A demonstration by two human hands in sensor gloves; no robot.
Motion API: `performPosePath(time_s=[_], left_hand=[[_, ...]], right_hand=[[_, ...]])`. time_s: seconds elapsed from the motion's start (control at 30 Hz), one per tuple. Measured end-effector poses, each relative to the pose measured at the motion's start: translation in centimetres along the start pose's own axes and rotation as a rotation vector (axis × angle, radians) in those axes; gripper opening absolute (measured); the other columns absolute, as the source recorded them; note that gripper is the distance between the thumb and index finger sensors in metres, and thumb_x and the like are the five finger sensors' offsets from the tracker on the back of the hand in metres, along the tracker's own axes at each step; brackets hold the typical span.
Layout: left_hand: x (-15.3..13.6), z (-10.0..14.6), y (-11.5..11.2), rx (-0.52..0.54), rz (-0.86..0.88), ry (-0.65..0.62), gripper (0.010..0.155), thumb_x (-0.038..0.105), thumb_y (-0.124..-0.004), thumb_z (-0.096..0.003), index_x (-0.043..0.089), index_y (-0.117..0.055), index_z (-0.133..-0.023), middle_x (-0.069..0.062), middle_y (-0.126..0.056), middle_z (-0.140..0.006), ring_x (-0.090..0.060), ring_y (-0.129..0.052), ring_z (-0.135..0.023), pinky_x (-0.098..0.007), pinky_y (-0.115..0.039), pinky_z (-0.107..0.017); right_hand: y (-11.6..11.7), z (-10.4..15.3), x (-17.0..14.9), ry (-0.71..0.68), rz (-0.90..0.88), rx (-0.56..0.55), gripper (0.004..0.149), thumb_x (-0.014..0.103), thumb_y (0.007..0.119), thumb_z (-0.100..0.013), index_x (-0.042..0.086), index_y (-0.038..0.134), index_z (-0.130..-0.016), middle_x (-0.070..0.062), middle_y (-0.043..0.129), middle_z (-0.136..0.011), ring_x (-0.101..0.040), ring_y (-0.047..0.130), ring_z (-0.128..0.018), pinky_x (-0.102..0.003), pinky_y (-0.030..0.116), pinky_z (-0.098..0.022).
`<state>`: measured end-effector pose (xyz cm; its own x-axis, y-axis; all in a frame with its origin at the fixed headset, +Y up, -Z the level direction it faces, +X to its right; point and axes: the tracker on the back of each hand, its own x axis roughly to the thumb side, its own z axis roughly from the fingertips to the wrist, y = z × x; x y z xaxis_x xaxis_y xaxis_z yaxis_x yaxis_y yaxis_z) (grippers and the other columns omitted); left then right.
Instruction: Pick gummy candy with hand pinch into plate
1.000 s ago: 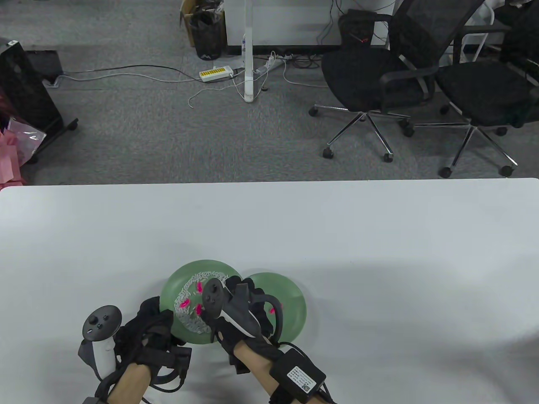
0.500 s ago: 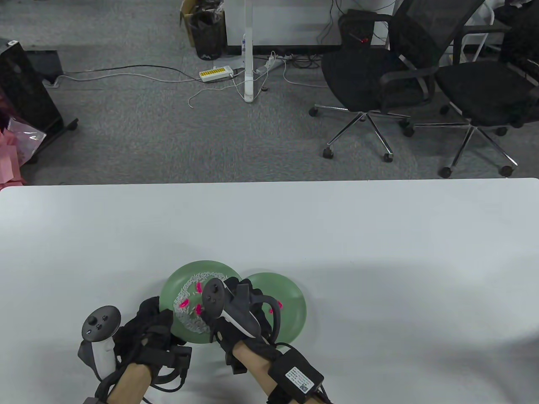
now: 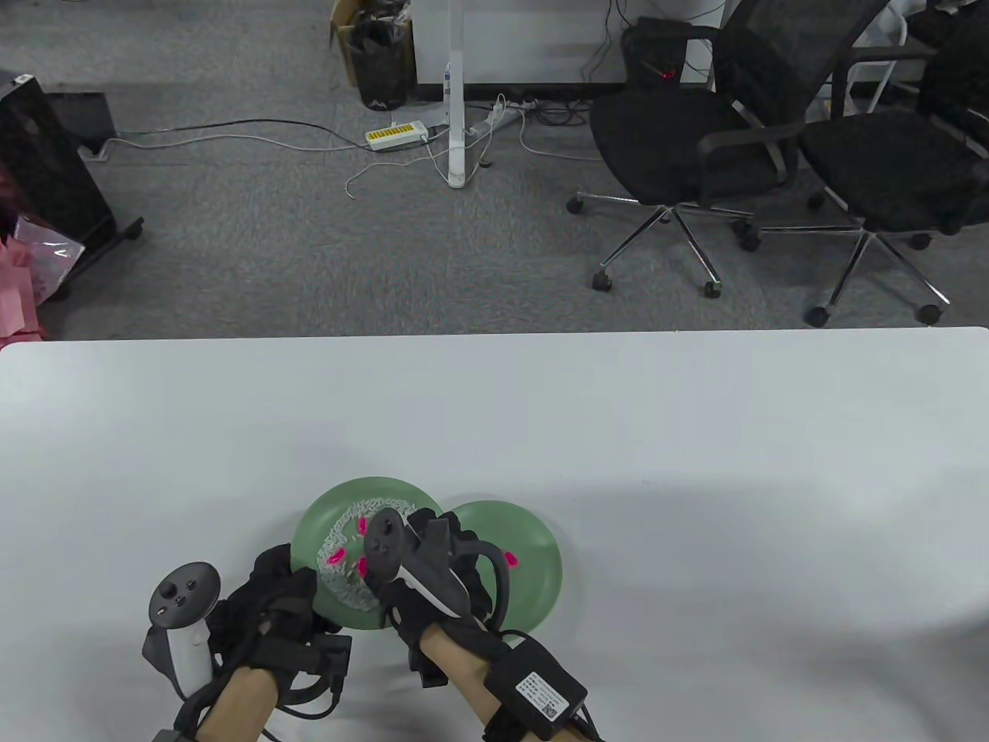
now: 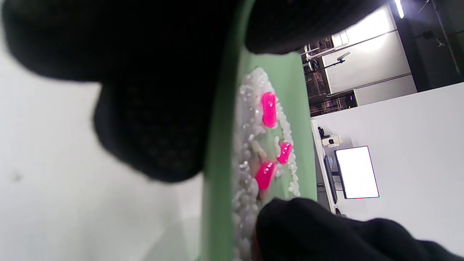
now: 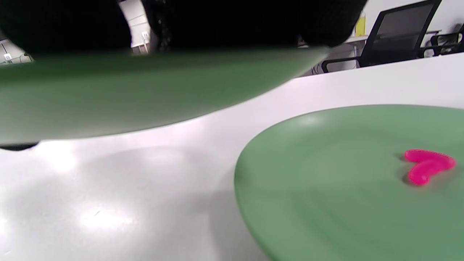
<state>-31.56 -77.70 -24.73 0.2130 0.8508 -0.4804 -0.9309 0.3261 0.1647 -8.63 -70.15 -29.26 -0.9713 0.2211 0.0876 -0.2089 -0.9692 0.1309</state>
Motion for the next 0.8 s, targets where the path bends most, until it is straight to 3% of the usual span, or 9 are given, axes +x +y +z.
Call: performPosePath(time_s=[0.47,0.6,0.8], left_hand=[[-0.1,-0.1,-0.1,0.014,-0.03,0.006,0.057,0.03,-0.08,-0.0413,0.018,-0.07,-0.096,-0.004,-0.097,-0.077,-0.027,-0.114,-0.018,-0.032,-0.097,-0.013],[-0.3,-0.3,0.1,0.006,-0.006,0.02,0.057,0.03,-0.08,-0.0413,0.018,-0.07,-0.096,-0.004,-0.098,-0.077,-0.027,-0.114,-0.018,-0.032,-0.097,-0.013],[-0.5,-0.5,0.4,0.012,0.008,0.027,0.057,0.03,-0.08,-0.0413,0.018,-0.07,-0.096,-0.003,-0.098,-0.077,-0.027,-0.114,-0.018,-0.032,-0.097,-0.013]], right_hand=[[0.0,0.0,-1.1,-0.02,-0.123,0.006,0.046,0.048,0.091,-0.031,0.024,0.093,-0.07,0.003,0.083,-0.082,-0.027,0.081,-0.072,-0.054,0.064,-0.063],[-2.2,-0.5,-3.8,0.035,-0.297,-0.024,0.045,0.047,0.091,-0.031,0.023,0.094,-0.07,0.002,0.084,-0.081,-0.027,0.081,-0.07,-0.053,0.066,-0.062],[-4.5,-1.9,-10.3,0.177,-0.389,-0.099,0.045,0.046,0.091,-0.031,0.022,0.095,-0.069,0.002,0.085,-0.08,-0.027,0.082,-0.069,-0.053,0.067,-0.061]])
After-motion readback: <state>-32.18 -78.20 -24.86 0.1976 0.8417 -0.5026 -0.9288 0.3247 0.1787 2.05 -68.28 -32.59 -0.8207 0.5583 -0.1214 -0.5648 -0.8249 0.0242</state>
